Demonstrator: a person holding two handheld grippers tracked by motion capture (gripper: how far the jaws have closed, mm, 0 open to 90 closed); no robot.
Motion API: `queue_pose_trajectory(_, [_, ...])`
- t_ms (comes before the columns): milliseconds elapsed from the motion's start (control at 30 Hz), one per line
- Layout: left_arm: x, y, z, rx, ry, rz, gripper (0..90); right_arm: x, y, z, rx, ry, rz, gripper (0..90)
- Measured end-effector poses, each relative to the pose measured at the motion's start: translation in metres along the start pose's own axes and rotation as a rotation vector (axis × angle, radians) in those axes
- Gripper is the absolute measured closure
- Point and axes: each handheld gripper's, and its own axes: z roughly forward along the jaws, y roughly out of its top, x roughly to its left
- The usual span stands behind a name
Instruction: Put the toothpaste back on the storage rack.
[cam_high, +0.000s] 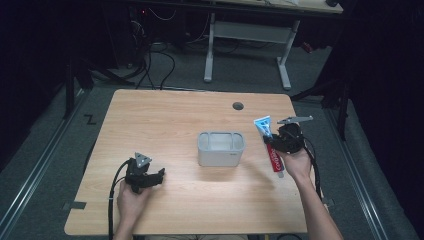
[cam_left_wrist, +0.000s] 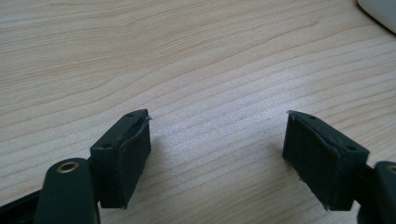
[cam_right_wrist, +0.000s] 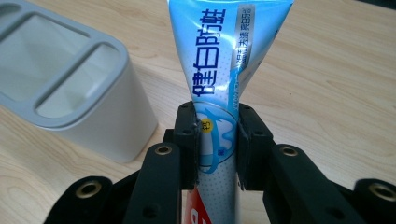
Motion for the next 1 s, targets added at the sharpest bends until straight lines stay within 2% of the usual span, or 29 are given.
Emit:
queue_pose_trajectory(200, [0.0, 0.0, 0.0, 0.0, 0.0, 0.001, 23.5, 0.01, 0.004, -0.01, -0.031, 0.03, -0.031, 73.2])
queue_pose_trajectory(1000, [0.0, 0.0, 0.0, 0.0, -0.001, 0.003, 23.1, 0.033, 0.015, -0.033, -0.136, 0.138, -0.072, 73.3])
